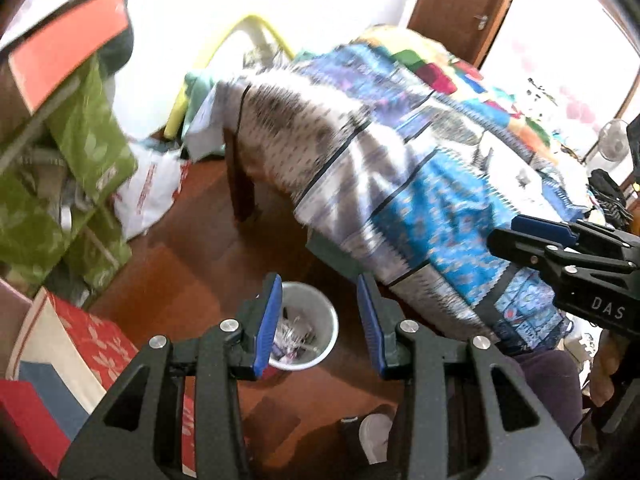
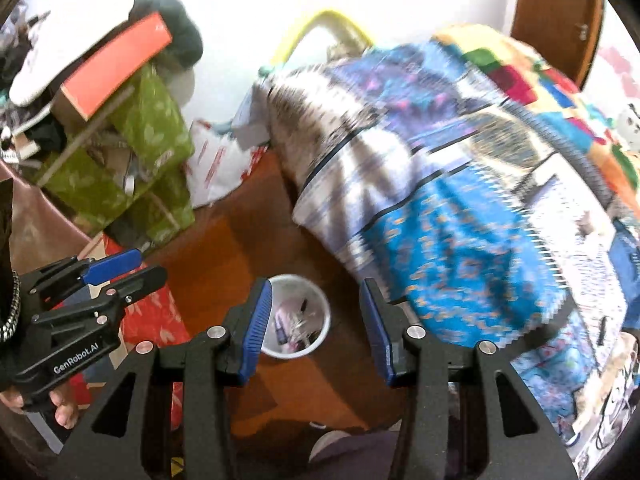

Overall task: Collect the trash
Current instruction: 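Move both open grippers back over the bed, then grasp the clear pen with the right gripper while the left gripper grasps the white tape roll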

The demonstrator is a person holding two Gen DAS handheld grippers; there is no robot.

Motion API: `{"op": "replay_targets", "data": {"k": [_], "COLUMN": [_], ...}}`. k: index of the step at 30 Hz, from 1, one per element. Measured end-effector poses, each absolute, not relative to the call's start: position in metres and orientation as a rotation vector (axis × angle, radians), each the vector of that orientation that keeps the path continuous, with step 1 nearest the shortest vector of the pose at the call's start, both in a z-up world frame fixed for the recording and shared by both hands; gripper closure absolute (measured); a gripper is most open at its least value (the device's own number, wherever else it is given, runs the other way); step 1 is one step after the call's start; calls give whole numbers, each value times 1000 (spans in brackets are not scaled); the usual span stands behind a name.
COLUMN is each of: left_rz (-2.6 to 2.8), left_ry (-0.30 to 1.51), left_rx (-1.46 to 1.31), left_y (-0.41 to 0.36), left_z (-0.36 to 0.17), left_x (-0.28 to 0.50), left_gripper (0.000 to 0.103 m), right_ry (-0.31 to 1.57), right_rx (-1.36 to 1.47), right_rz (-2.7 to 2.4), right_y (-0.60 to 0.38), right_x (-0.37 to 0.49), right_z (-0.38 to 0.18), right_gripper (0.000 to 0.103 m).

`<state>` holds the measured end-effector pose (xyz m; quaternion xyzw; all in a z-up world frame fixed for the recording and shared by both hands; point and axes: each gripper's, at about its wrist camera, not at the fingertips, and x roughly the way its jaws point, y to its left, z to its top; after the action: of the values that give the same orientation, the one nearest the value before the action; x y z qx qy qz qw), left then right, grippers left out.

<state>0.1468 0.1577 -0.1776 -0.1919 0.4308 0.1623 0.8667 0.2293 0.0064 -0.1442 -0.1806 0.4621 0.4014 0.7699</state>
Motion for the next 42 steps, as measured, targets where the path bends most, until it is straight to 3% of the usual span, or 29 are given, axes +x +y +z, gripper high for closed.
{"op": "replay_targets", "data": {"k": [6, 13, 17, 20, 30, 42], "left_rz": [300, 234, 200, 161, 47, -76], "left_ry": [811, 709, 693, 703, 762, 886], "left_rx": [-332, -257, -221, -208, -157, -122], "left_y": [119, 60, 28, 4, -66, -114], "left_z": [-134, -92, -81, -77, -92, -153], "left_x": [158, 190, 217, 247, 341, 452], "left_gripper": [65, 54, 45, 37, 33, 33], "right_ry": [875, 732, 692, 671, 724, 927], "right_rx": [-310, -231, -191, -171, -117, -41], "right_rz": [809, 693, 611, 552, 404, 298], "right_y": [-48, -120, -162, -190, -265, -317], "right_x": [232, 245, 262, 274, 325, 396], "right_z": [-100, -59, -46, -43, -66, -147], "right_gripper": [61, 59, 40, 35, 35, 35]}}
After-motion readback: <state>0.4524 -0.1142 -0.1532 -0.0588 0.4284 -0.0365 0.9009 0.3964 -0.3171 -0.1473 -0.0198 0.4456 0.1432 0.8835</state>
